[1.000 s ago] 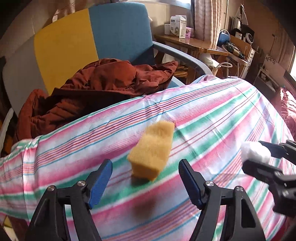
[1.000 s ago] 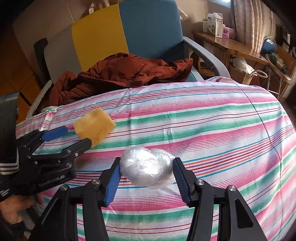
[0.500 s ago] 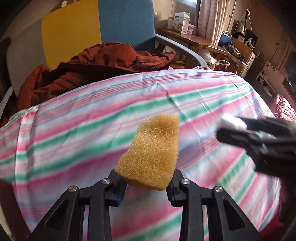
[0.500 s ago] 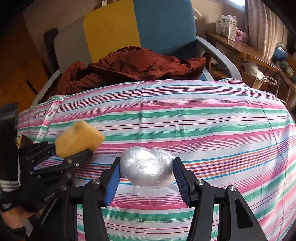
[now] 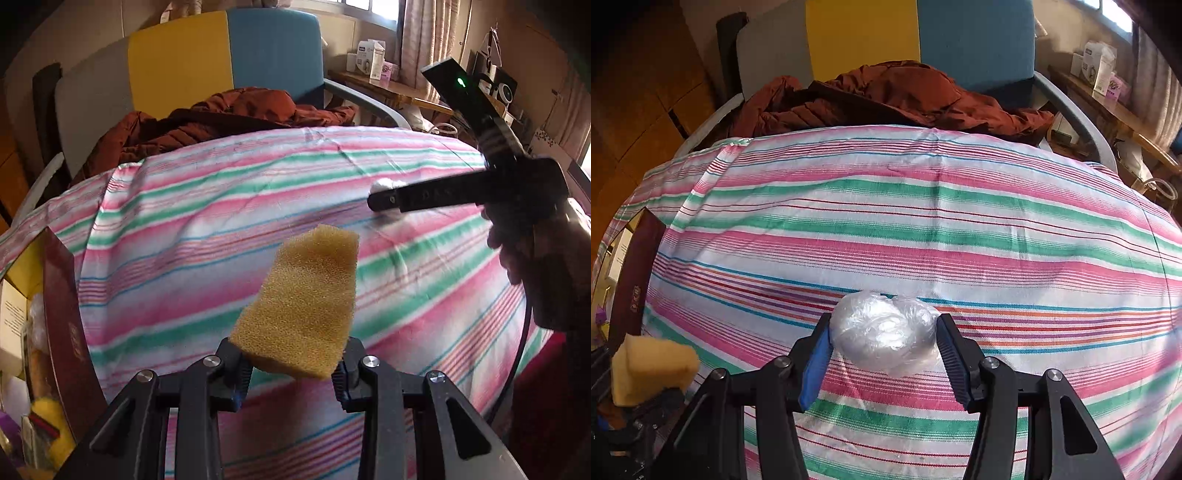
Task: Organize objects
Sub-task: 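Grasp the last yellow sponge with the left tool while the right holds the ball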
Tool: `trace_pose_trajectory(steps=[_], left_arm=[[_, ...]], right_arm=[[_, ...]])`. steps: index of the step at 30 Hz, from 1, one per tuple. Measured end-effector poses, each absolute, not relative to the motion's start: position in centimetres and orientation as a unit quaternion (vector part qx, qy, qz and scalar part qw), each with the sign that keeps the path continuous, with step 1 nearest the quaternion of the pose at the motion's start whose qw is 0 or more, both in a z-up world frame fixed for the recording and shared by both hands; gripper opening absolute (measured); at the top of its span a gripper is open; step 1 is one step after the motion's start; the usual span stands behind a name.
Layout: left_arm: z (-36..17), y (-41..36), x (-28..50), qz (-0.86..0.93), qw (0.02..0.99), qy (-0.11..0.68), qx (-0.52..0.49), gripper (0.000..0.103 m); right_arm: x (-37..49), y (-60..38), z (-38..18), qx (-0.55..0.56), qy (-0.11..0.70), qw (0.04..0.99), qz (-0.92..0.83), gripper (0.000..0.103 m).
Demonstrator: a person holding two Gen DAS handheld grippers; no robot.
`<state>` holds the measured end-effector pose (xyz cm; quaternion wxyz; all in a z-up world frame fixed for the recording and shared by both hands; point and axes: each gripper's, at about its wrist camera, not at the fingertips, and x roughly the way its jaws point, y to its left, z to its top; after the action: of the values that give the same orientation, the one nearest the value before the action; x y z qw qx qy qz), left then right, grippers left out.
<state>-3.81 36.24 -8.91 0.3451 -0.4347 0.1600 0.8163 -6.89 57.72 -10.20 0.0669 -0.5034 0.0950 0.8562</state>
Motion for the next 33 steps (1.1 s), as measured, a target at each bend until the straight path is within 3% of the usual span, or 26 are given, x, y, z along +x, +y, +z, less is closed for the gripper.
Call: trace_pose_trajectory(steps=[21,33], left_arm=[[-11.4,37.0,-3.8,0.81,0.36,0.167,-0.432,0.033],[-5.4,33.2,-1.6,0.812,0.398,0.137,-0.405,0.032]], right_arm=[[-7.1,57.9,-10.3,-0.498,0.104,0.063,0.859,0.056],[-7.5,53.1,-10.2,-0.528,0.097,0.03,0.843,0.056]])
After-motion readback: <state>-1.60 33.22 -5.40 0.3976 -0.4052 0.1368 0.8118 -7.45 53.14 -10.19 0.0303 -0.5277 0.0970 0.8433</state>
